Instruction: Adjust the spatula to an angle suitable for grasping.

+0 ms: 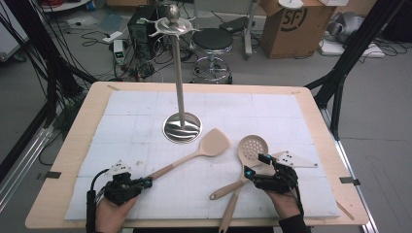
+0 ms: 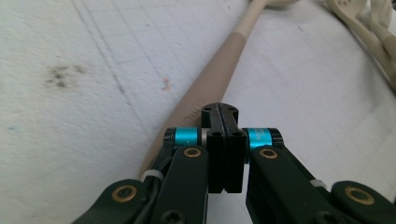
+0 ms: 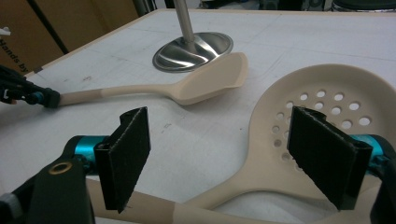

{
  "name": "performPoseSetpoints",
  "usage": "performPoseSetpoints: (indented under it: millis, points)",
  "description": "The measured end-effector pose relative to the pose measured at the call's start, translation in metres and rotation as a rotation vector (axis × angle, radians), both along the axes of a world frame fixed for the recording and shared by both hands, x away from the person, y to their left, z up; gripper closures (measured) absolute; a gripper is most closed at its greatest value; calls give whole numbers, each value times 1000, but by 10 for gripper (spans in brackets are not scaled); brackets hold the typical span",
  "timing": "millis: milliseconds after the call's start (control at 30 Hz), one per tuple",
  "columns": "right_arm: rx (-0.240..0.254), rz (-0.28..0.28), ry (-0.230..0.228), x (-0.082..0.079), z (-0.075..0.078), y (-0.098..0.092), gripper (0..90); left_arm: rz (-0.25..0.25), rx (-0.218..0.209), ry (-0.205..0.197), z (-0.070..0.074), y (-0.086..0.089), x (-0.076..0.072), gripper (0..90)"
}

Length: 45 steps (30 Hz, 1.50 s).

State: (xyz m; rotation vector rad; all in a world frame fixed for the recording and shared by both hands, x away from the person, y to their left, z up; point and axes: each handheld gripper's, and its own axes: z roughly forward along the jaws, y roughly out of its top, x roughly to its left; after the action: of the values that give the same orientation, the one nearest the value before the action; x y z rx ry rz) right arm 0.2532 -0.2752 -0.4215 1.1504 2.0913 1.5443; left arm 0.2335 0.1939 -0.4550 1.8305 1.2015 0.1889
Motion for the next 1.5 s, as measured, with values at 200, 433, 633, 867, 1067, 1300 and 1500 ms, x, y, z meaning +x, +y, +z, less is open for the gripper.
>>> performPoseSetpoints:
  millis: [200,433,633,867,1067,1300,1500]
  points:
    - [-1,2,4,1,-1,1,209,67,-5,4,-1,5,6,898]
    - [6,15,16,3,-2,2,209,119,-89,57,-3,20,26,898]
    - [7,32,20,6,-2,6,209,151,-127,65,-4,26,37,898]
    - [3,54,13,7,1,14,209,197,-114,48,-5,25,46,898]
    - [2,39,10,9,3,11,209,222,-169,90,-7,31,57,899]
    - [16,0,5,3,6,0,209,227,-193,99,-8,34,64,898]
    - [10,-3,3,-1,5,0,209,234,-206,100,-8,35,70,898]
